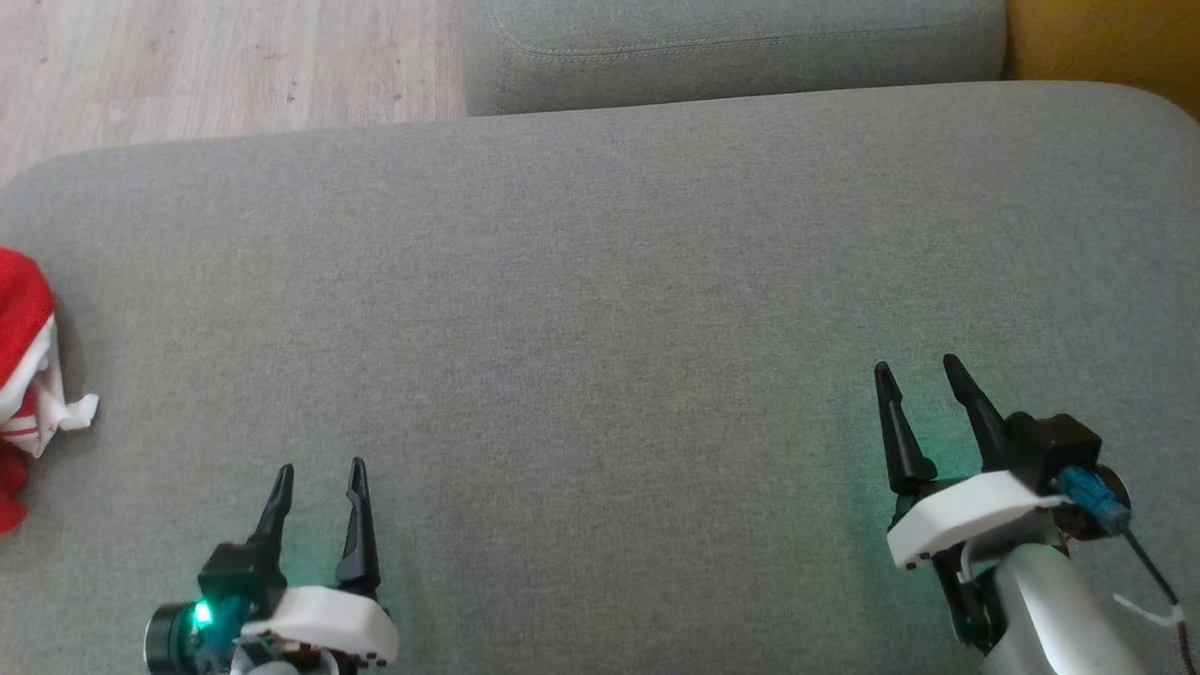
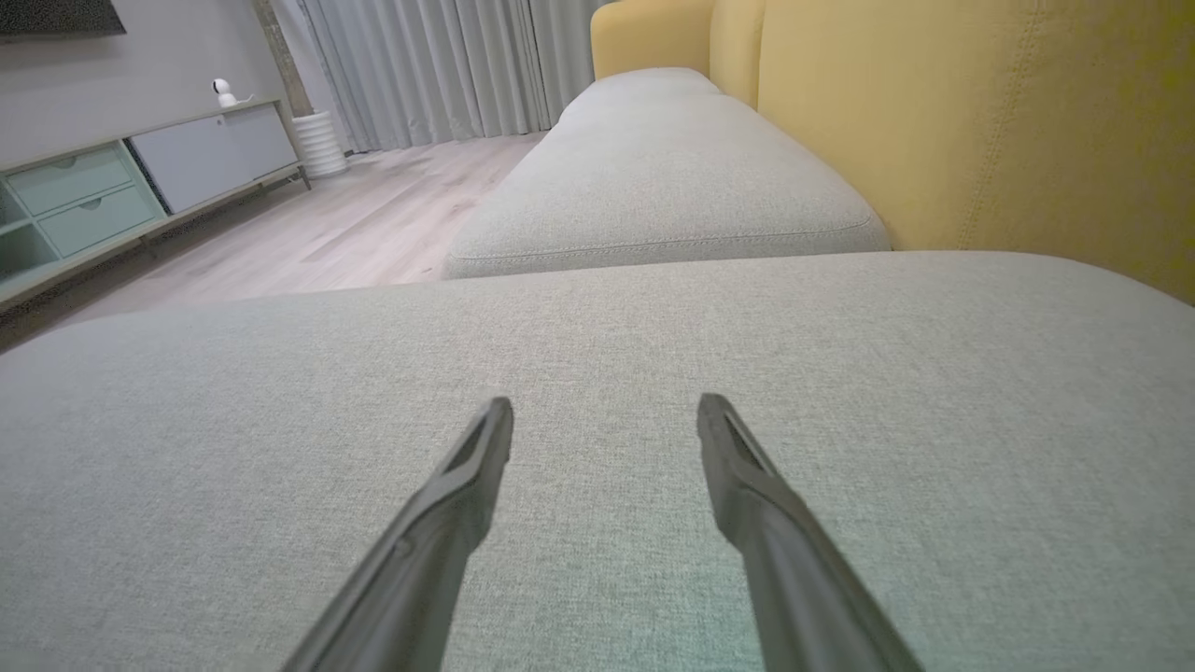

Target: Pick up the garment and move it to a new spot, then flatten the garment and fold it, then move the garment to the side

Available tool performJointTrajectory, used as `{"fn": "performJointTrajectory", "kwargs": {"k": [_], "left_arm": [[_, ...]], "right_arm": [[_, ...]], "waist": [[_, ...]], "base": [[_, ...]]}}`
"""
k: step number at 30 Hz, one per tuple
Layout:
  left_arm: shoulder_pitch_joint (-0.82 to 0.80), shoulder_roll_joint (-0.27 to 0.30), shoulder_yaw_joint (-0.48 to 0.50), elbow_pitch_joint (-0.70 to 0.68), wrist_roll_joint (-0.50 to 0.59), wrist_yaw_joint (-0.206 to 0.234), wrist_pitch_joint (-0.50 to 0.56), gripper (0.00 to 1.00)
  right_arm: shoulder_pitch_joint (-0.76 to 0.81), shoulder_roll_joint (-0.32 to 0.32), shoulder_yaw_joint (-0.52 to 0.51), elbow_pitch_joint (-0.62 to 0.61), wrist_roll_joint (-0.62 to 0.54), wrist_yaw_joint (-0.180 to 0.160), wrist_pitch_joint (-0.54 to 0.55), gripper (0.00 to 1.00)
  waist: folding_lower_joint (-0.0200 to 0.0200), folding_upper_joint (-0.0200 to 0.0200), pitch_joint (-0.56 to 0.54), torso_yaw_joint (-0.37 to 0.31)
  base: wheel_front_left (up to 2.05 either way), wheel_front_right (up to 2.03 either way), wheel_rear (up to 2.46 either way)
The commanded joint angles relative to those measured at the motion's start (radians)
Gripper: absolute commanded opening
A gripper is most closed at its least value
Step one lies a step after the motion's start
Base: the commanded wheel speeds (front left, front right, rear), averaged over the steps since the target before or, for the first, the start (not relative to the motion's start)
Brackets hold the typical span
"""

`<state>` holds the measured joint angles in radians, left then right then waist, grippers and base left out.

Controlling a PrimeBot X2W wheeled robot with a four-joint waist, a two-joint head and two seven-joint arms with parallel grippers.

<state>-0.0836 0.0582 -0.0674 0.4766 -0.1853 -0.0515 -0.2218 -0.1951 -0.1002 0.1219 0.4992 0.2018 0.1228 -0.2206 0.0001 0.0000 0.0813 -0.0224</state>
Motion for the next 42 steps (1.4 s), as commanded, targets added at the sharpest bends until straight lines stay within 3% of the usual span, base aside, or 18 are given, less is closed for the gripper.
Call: {"fn": "performJointTrajectory", "kwargs": {"k": [1, 9, 19, 27, 34, 36, 42], "left_arm": [[-0.043, 0.007, 0.037, -0.02, 0.04, 0.012, -0.021, 1.0], [-0.037, -0.002, 0.07, -0.02, 0.094, 0.034, -0.04, 1.0], [-0.021, -0.007, 0.085, -0.027, 0.079, 0.031, -0.04, 1.0], [-0.021, -0.008, 0.075, -0.032, 0.056, 0.035, -0.04, 1.0], [-0.027, -0.008, 0.052, -0.035, 0.027, 0.046, -0.04, 1.0], [-0.025, -0.008, 0.045, -0.036, 0.018, 0.05, -0.04, 1.0], [-0.01, -0.008, 0.049, -0.048, -0.007, 0.063, -0.04, 1.0]], "right_arm": [[-0.039, 0.006, 0.011, -0.021, -0.045, 0.007, -0.022, 1.0], [-0.027, 0.021, -0.028, -0.009, -0.129, 0.008, -0.041, 1.0], [-0.012, 0.039, -0.089, -0.007, -0.14, 0.008, -0.041, 1.0], [-0.015, 0.045, -0.074, -0.013, -0.133, 0.008, -0.041, 1.0], [-0.022, 0.039, -0.031, -0.029, -0.118, 0.008, -0.041, 1.0], [-0.024, 0.033, -0.003, -0.03, -0.109, 0.008, -0.041, 1.0], [-0.034, 0.021, 0.069, -0.029, -0.088, 0.008, -0.041, 1.0]], "waist": [[-0.0001, 0.0, 0.001, 0.001], [-0.0001, 0.0, -0.001, 0.003], [-0.0001, 0.0, -0.006, 0.006], [-0.0001, 0.0, 0.005, 0.035], [-0.0001, 0.0, 0.039, 0.155], [-0.0001, 0.0, 0.051, 0.23], [-0.0001, 0.0, 0.069, 0.371]], "base": [[0.0, 0.0, 0.0], [0.0, 0.0, 0.0], [0.0, 0.0, 0.0], [0.0, 0.0, 0.0], [0.0, 0.0, 0.0], [0.0, 0.0, 0.0], [0.0, 0.0, 0.0]]}}
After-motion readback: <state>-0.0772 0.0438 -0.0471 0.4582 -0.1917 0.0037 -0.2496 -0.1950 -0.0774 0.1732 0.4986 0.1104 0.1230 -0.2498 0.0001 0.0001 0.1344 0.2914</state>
